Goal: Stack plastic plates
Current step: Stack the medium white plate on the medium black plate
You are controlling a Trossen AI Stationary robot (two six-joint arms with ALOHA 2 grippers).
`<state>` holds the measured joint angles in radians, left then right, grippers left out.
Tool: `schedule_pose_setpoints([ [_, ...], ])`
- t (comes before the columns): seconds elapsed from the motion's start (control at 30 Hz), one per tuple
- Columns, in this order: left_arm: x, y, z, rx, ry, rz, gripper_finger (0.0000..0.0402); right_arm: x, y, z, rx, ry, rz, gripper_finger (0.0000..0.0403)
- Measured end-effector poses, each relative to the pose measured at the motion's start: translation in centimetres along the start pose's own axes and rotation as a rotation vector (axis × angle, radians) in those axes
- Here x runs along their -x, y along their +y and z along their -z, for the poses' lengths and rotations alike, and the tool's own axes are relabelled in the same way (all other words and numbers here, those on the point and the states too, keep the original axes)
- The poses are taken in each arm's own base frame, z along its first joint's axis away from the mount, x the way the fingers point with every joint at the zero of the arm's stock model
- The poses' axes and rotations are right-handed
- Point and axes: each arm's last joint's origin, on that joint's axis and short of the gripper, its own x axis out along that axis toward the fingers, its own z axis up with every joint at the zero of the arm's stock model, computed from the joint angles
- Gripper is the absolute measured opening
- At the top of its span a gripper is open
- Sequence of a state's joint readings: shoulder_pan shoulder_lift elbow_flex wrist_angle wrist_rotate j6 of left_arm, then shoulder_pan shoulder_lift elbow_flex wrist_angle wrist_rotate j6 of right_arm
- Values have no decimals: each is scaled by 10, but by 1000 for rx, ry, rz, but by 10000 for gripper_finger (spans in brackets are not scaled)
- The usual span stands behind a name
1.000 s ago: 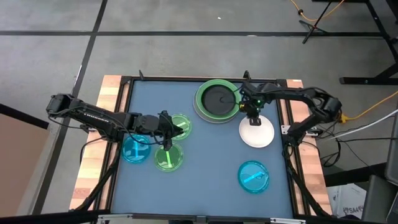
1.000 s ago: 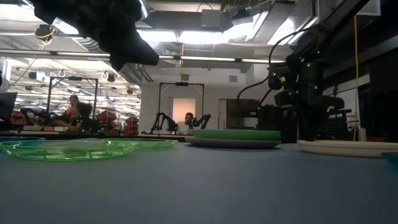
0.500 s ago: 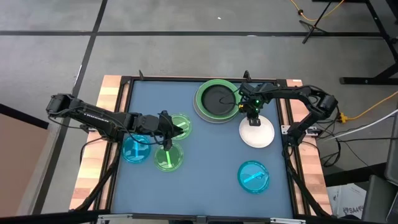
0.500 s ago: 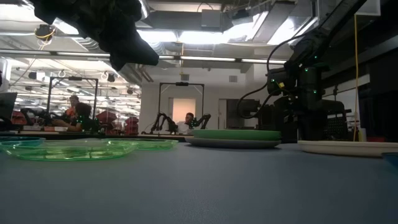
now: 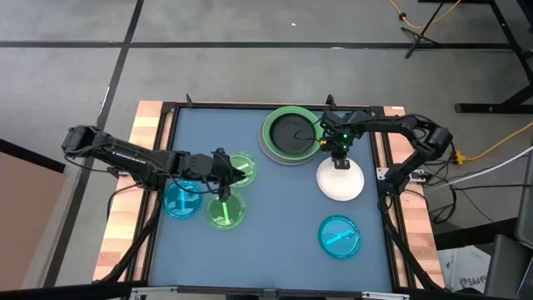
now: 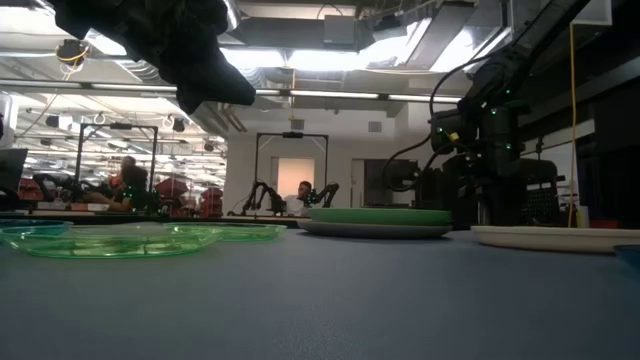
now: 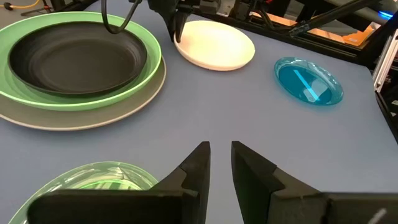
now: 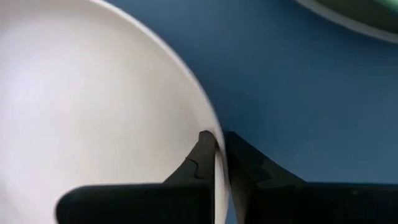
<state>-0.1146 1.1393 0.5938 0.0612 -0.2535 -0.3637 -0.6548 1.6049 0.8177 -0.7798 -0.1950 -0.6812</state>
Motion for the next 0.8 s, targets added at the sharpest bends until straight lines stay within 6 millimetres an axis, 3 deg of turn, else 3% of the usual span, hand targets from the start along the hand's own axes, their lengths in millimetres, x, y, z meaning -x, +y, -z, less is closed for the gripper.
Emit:
schedule_pose_setpoints([
  [0.8, 0, 0, 0, 0, 0, 0, 59, 12, 3, -1, -13, 63, -59, 1],
])
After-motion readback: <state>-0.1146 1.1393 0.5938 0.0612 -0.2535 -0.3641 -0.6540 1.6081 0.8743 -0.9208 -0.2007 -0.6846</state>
